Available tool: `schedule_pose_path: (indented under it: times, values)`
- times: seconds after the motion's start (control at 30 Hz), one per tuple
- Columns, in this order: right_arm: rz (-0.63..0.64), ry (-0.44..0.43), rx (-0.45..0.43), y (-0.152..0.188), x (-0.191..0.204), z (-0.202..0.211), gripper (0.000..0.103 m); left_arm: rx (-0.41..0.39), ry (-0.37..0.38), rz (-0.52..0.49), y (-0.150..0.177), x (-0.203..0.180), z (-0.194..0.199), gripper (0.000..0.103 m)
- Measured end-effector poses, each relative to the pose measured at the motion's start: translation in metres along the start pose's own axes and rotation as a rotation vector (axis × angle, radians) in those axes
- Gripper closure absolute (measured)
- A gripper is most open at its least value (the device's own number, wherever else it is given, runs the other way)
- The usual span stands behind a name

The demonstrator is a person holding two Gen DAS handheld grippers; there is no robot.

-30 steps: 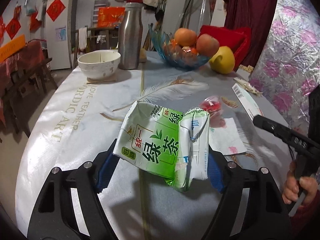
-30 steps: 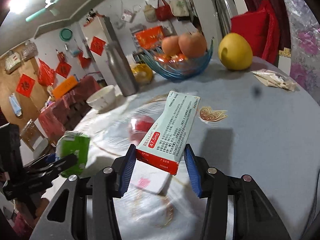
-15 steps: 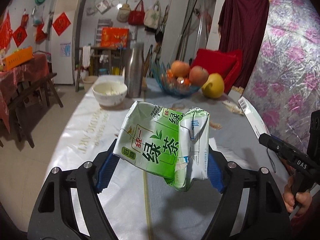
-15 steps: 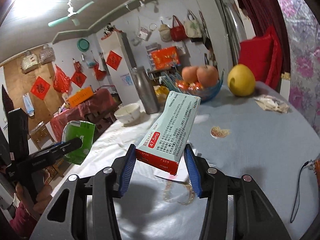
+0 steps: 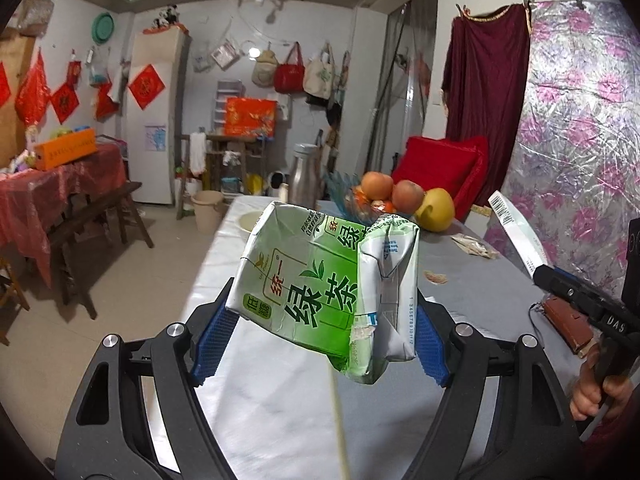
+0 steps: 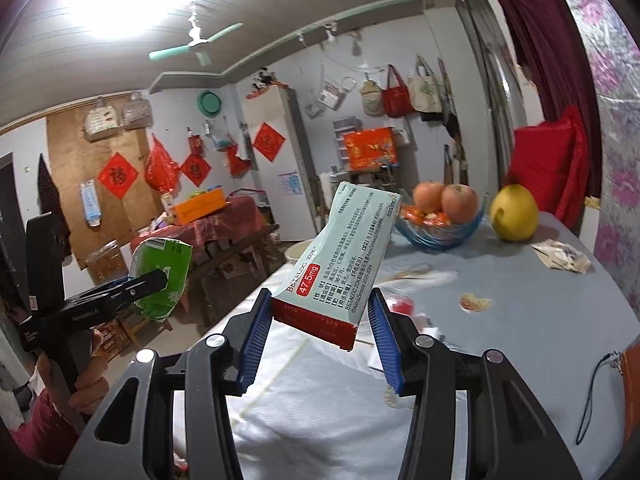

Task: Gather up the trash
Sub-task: 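Carry the carton with left tool to the basket while right tool carries the box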

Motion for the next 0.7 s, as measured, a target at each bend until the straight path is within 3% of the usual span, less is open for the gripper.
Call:
schedule_pose_path:
  times: [0.4,0.5,0.7]
  values:
    - [0.091,-0.167,0.051,-0.008,0.084,-0.012,0.054,0.021,-0.222,0.038,0.029,0.092,0.072,0.027]
    - [0.108,-0.215,0.089,-0.006,0.108,-0.022,0.054,0.057,-0.287,0.064,0.046,0.125,0.088,0.027]
    - [0.147,-0.323,0.201,0.006,0.170,-0.054,0.054,0.203,-0.382,0.166,0.105,0.198,0.103,0.027]
Point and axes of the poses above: each gripper's, at about its wrist camera, not at the fingertips, and z roughly against the way its jaws point, x to its left, y to its underside, the point moved 1 cm from there along -z, roughly the way its jaws point
